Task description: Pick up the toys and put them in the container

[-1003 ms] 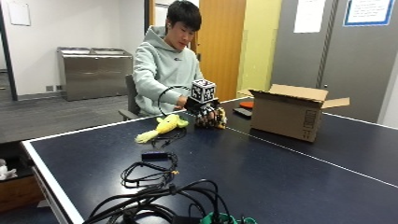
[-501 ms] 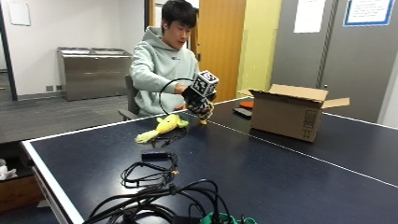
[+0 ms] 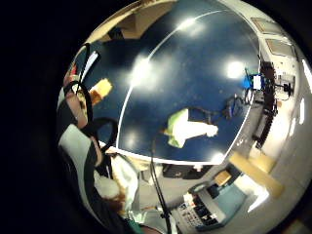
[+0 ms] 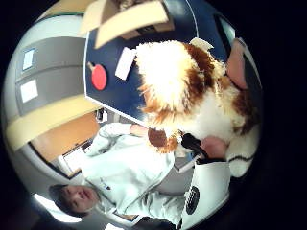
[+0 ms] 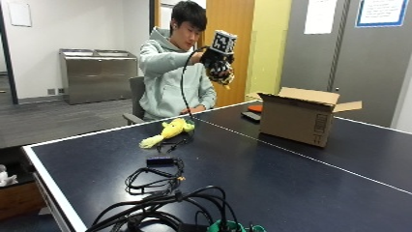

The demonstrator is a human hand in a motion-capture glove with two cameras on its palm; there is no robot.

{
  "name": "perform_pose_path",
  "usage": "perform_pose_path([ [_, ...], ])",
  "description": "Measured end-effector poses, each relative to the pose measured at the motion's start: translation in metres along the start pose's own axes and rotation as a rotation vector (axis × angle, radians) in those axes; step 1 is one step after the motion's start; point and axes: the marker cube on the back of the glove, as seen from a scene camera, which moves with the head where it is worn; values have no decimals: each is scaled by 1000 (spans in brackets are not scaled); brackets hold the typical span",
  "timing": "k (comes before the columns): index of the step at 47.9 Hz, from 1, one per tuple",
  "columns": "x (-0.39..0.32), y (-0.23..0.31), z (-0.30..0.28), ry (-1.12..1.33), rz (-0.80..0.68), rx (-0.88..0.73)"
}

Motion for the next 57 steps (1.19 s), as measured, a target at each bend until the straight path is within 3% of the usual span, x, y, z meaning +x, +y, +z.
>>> perform_pose_path([
  [2, -20, -11, -17, -61, 120, 34],
  [7, -34, -38, -52, -97, 141, 116],
  [14, -39, -81, -83, -19, -147, 228],
  [24, -33, -169, -104, -142, 209, 307],
  [31, -22, -215, -102, -277, 256, 348],
  [38, -39, -245, -86, -198, 291, 410],
  [44, -34, -249, -67, -36, 92, 356],
  [47, -36, -252, -70, -137, 228, 355],
  [51, -40, -241, -74, -137, 182, 396],
  [57, -12, -207, -91, -128, 296, 453],
])
